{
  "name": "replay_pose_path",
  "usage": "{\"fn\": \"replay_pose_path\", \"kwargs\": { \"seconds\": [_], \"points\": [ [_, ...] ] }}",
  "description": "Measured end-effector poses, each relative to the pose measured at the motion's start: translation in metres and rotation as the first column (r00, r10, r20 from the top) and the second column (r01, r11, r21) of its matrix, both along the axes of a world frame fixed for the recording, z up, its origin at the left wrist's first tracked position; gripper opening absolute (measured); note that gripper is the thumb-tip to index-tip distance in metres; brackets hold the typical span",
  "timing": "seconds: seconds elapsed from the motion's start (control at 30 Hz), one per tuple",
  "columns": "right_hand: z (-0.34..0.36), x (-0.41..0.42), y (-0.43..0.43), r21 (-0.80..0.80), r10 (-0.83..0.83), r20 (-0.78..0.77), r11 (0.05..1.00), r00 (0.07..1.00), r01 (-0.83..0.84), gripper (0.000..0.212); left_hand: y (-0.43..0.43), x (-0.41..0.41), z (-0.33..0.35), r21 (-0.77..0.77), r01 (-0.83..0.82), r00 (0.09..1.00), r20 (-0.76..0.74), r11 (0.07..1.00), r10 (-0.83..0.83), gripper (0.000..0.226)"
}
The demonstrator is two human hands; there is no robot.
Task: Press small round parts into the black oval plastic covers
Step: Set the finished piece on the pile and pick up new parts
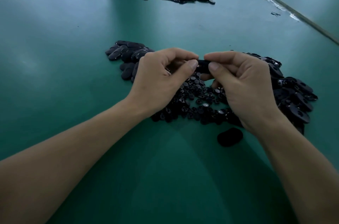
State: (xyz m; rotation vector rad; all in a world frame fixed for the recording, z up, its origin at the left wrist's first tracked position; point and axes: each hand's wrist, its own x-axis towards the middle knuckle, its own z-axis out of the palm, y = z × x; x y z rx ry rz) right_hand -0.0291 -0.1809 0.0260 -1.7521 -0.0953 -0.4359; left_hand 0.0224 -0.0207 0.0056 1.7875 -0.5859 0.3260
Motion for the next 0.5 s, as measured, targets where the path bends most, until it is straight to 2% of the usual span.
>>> {"fn": "replay_pose_path", "kwargs": {
  "seconds": [0.13, 0.3, 0.4, 0.5],
  "points": [
    [-0.0024, -0.0019, 0.0024, -0.065, -0.044, 0.024, 0.997, 0.999, 0.046, 0.022, 0.0003, 0.0005, 0.0, -0.055, 0.034, 0.999, -0.033, 0.998, -0.036, 0.009],
    [-0.0056, -0.0039, 0.0055, -0.244, -0.153, 0.076, 0.955, 0.985, 0.167, 0.016, 0.0002, 0.0026, -0.0002, -0.095, 0.053, 0.994, -0.09, 0.994, -0.062, 0.009],
    [-0.0067, -0.005, 0.0063, -0.287, -0.225, 0.123, 0.924, 0.966, 0.252, 0.012, 0.0, 0.0016, 0.0001, -0.104, 0.048, 0.993, -0.104, 0.993, -0.059, 0.007],
    [-0.0066, -0.0057, 0.0077, -0.294, -0.227, 0.154, 0.919, 0.962, 0.264, 0.014, 0.0003, -0.0001, 0.0001, -0.075, 0.062, 0.994, -0.089, 0.995, -0.069, 0.006]
  ]
}}
